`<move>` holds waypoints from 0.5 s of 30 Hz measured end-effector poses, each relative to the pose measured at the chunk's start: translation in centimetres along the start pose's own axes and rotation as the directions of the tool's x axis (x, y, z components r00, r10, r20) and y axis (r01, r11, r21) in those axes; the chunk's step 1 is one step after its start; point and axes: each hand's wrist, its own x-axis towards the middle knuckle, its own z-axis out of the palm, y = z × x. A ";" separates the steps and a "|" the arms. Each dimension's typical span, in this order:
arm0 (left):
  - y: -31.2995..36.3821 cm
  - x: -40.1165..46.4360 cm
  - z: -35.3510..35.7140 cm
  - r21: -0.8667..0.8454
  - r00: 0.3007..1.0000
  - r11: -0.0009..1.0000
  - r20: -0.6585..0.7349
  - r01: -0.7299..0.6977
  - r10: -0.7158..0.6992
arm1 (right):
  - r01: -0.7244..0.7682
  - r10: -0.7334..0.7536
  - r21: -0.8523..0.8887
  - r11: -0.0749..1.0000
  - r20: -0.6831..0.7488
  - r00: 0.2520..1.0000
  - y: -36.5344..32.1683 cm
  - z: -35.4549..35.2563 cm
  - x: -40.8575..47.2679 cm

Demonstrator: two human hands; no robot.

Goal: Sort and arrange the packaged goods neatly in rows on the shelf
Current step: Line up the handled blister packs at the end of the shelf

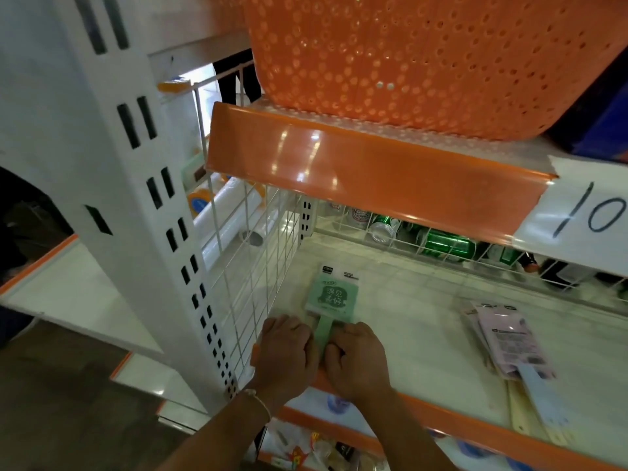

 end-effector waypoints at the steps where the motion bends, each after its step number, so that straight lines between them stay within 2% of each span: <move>1: 0.0 0.0 0.0 0.001 1.000 1.000 0.006 0.003 -0.003 | -0.006 0.006 0.006 1.000 -0.002 1.000 -0.1 -0.1 0.0; 6: 0.7 0.6 -0.9 -0.147 0.989 0.979 -0.013 0.142 -0.146 | -0.161 0.171 0.106 0.981 -0.091 0.981 0.1 -0.8 -0.1; 8: 1.8 1.3 -1.4 -0.174 0.987 0.972 -0.002 0.157 -0.160 | -0.219 0.240 0.153 0.964 -0.139 0.961 0.4 -2.2 -0.1; 12: 6.4 3.7 -1.3 -0.246 0.996 0.965 0.030 0.093 -0.088 | -0.293 0.332 0.177 0.940 -0.267 0.905 2.6 -6.9 -0.5; 15: 10.8 5.3 -0.1 -0.370 0.997 0.928 0.079 0.030 0.000 | -0.406 0.421 0.119 0.906 -0.349 0.837 6.1 -10.5 -1.6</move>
